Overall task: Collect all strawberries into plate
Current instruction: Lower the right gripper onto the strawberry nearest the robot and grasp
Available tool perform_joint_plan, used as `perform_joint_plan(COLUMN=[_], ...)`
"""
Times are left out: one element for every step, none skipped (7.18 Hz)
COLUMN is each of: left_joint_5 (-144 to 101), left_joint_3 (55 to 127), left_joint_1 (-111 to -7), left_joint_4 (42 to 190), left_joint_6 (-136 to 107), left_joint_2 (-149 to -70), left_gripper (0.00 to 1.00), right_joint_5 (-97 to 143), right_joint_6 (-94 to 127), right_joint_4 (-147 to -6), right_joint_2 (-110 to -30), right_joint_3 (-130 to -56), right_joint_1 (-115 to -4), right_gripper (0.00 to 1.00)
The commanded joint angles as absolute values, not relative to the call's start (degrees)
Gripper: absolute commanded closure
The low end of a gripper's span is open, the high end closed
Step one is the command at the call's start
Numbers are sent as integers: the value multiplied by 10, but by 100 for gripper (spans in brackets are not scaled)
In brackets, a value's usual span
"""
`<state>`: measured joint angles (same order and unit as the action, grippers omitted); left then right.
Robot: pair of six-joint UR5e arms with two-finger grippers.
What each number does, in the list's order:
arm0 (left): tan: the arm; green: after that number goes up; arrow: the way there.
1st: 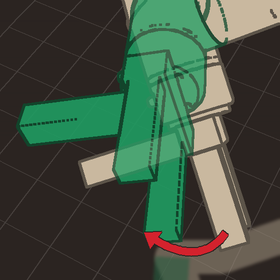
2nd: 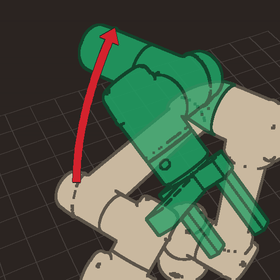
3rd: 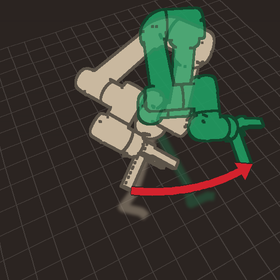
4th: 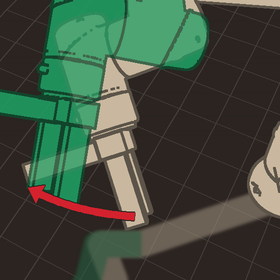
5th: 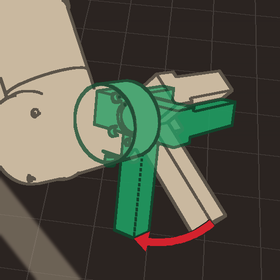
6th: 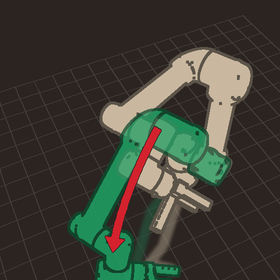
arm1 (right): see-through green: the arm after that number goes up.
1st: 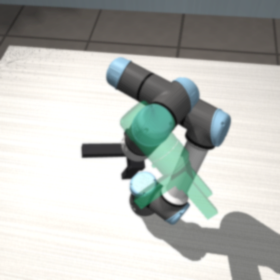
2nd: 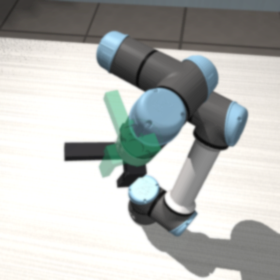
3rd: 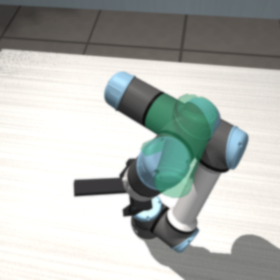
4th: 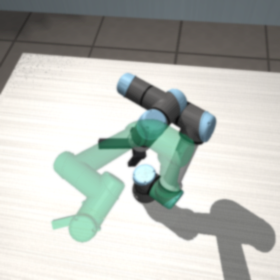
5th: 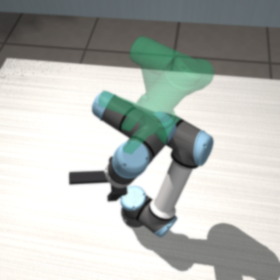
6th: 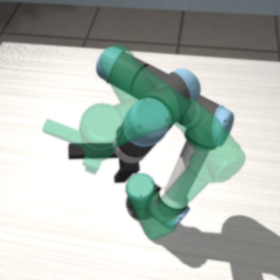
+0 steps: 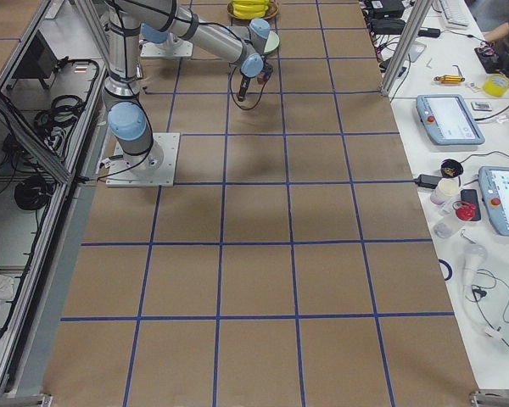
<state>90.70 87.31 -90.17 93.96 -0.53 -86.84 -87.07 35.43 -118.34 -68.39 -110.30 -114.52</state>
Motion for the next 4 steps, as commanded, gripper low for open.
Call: perform_joint_plan(left_joint_5=[907,907,907,907], left_joint_3=[874,874,874,873], left_joint_1=[-902,-902,-902,-902], left_joint_4=[940,940,940,940], left_joint_6=[-5,-5,-5,-5], left_joint_2=[-868,-868,-868,-868], left_gripper=[0,0,0,0], right_joint_5=[-867,-863,-863,-863], right_joint_6=[359,360,360,371], right_joint_4=[-1196,-1208,-1208,-1208], right_joint_2=[-676,-676,-676,-677], right_joint_3=[-1103,-1102,-1097,-1094], right_joint_1=[-1145,-1145,-1145,-1145], right_gripper=[83,100,100,100])
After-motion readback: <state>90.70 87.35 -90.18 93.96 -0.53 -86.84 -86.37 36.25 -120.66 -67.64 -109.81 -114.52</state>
